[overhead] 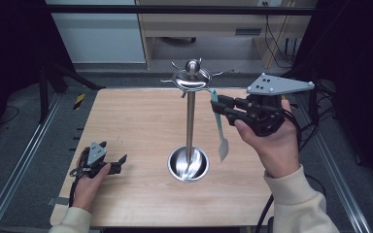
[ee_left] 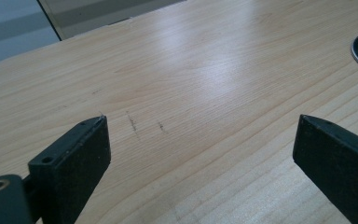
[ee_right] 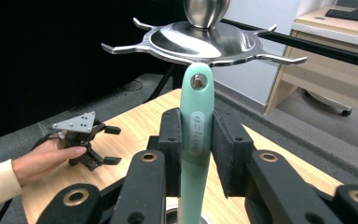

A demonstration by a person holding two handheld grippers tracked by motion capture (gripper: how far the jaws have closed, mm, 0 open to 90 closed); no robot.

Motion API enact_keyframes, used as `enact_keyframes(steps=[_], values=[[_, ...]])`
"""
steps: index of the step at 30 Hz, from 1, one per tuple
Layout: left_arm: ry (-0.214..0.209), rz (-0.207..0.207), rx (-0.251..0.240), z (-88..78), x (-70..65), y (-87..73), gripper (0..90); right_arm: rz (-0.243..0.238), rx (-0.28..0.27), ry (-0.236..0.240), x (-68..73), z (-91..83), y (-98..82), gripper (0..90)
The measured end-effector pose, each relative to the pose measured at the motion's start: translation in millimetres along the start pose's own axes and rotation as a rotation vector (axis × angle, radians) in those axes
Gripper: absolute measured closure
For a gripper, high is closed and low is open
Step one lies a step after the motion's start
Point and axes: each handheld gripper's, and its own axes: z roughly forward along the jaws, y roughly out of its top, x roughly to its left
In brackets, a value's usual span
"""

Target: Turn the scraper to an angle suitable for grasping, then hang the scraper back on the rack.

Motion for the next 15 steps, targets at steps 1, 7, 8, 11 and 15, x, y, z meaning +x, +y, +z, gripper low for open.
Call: enact_keyframes(steps=[1,7,8,11,15], values=[[0.000,0.000,0.001,0.0,0.0,0.0,3.9,-0.002,0.000,-0.002,0.1,0.2,-0.1,74.3],[-0.003,0.001,0.001,-0.2,-0.3,0.0,3.9,-0.002,0.001,-0.011,0.5,2.8,-0.9,74.2],[-0.003,0.001,0.001,-0.2,-0.3,0.0,3.9,-0.001,-0.001,-0.011,0.6,3.4,-0.9,74.2],[-0.003,-0.003,0.000,-0.1,0.0,0.0,3.9,-0.004,-0.004,-0.015,1.2,4.7,-0.5,74.2],[-0.003,-0.001,0.001,0.0,-0.2,0.0,3.9,0.000,-0.009,-0.019,1.7,6.4,-0.5,74.2]])
